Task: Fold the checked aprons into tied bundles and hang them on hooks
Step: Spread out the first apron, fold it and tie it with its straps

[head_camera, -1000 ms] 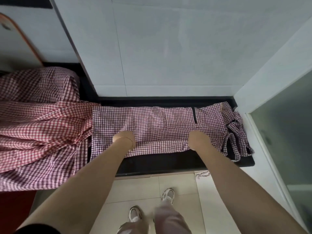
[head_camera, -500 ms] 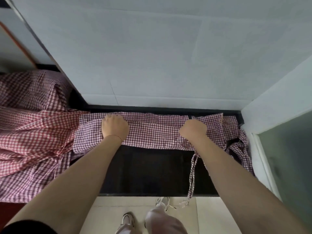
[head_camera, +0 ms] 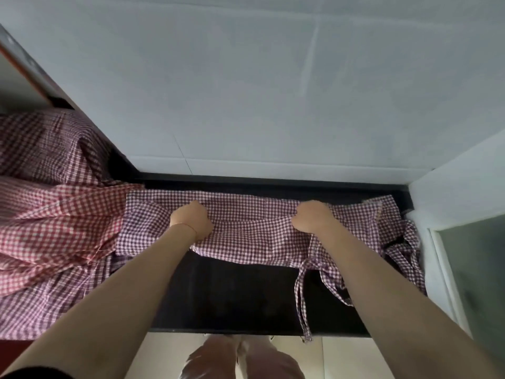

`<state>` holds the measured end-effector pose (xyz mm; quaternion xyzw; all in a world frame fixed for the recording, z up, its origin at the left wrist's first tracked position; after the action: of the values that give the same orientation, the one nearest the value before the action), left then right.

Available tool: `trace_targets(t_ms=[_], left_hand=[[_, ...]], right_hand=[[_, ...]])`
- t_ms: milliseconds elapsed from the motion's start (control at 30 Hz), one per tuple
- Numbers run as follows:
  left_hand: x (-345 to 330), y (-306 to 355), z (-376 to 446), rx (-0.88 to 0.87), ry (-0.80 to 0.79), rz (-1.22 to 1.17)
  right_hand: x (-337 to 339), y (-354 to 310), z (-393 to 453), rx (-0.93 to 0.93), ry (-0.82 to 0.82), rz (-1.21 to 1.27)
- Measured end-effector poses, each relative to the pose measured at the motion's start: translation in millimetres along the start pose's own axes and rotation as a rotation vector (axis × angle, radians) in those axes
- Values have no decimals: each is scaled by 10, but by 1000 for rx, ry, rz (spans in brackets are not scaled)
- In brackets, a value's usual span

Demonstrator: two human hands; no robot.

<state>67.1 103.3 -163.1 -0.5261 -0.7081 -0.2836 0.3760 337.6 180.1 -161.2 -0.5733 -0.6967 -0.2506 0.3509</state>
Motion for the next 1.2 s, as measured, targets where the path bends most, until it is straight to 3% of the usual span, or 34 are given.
trace_targets(t_ms=[133, 367, 533, 600, 667, 733, 800, 900, 1100, 1200], left_hand=[[179, -9, 38, -57, -202, 77], [362, -14, 128, -70, 216, 14], [164, -43, 181, -28, 188, 114], [152, -26, 155, -20, 276, 138], [181, 185, 74, -154, 386, 72], [122, 573, -41, -388, 330, -15], [-54, 966, -157, -508, 155, -11], [-337, 1275, -232, -457, -24, 107], [-402, 1320, -215, -364, -67, 97], [-393, 1338, -237, -339, -93, 98]], right_hand=[[63, 0, -50, -34, -126, -39], [103, 122, -12, -80, 21, 11], [36, 131, 59, -61, 80, -19], [15, 120, 71, -60, 124, -32], [2, 97, 51, -46, 174, -42], [-6, 74, -2, -41, 217, -36], [-13, 75, -60, -47, 272, -20], [-117, 75, -160, -87, 265, -56], [-327, 465, -373, -368, -128, -72], [-160, 732, -489, -367, -83, -10]])
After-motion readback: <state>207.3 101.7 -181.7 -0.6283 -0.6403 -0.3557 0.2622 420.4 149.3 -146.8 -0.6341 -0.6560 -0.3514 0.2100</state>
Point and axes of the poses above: each hand's wrist, its own z-axis towards the middle knuckle, its own x-axis out of the back of the hand, y = z × x, the point moved 6 cm from there along z, towards the middle knuckle, and after that the axes turned 2 degrees about -z, right-handed, at the moved point
